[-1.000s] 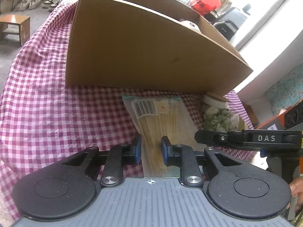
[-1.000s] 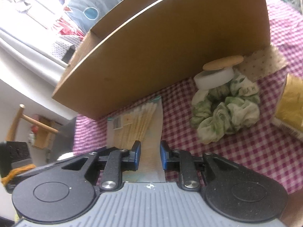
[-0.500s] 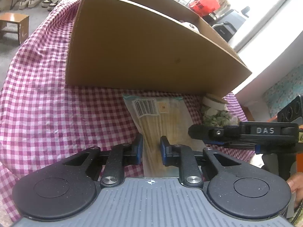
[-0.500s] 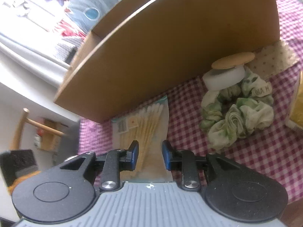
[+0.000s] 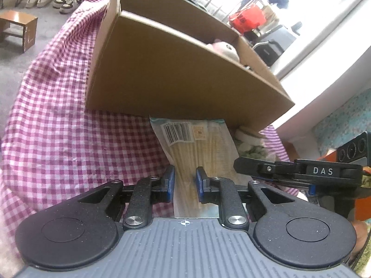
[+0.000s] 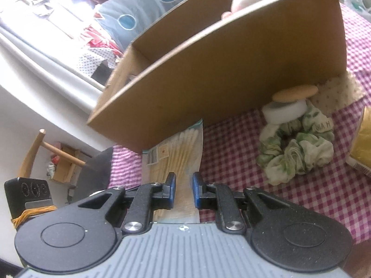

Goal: Organize soft objects

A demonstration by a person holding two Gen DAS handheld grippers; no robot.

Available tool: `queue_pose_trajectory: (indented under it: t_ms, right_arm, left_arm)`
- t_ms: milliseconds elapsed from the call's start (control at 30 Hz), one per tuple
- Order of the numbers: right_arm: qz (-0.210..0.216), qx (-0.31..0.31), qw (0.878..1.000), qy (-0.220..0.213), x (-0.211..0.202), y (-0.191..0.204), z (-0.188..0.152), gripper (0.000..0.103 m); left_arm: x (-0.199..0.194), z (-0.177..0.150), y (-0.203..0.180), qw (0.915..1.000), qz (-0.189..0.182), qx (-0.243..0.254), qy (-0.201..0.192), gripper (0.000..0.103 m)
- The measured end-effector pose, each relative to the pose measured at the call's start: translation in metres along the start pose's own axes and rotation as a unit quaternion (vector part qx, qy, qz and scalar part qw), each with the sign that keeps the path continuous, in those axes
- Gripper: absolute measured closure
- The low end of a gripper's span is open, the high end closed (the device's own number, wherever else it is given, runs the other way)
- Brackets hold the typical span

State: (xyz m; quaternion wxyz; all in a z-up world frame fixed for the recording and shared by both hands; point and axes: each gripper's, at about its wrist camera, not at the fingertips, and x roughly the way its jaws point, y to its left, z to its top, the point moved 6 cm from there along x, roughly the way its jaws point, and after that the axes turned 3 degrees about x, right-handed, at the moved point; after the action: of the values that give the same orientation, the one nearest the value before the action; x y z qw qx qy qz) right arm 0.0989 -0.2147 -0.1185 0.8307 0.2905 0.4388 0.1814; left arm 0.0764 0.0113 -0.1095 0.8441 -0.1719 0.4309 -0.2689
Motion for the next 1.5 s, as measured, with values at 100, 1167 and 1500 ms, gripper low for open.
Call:
queue_pose_trajectory:
  t_ms: [100,1167,1500]
  right_arm:
    - [0.015,-0.012,1.000,-0.007,-0.015,0.014,0.002,0.086]
    - [-0.054,-0.075,0.994,-0.064,-0.038,-0.036,0.220,0.086]
    - [-0.144,-0.161,0.976,-0.016,-0.016,-0.045,0.214,0.086]
  left_arm:
    - [-0.026,0.004,-0.012,0.9997,-0.007,0.014,-0.020,0.085]
    - [0.127,0.190,-0.104,0.9955,-0.045,0.072,0.043,0.085]
    - [0.174,0.177,-0.096,0.9919,-0.033,0.040,0.116,0.085]
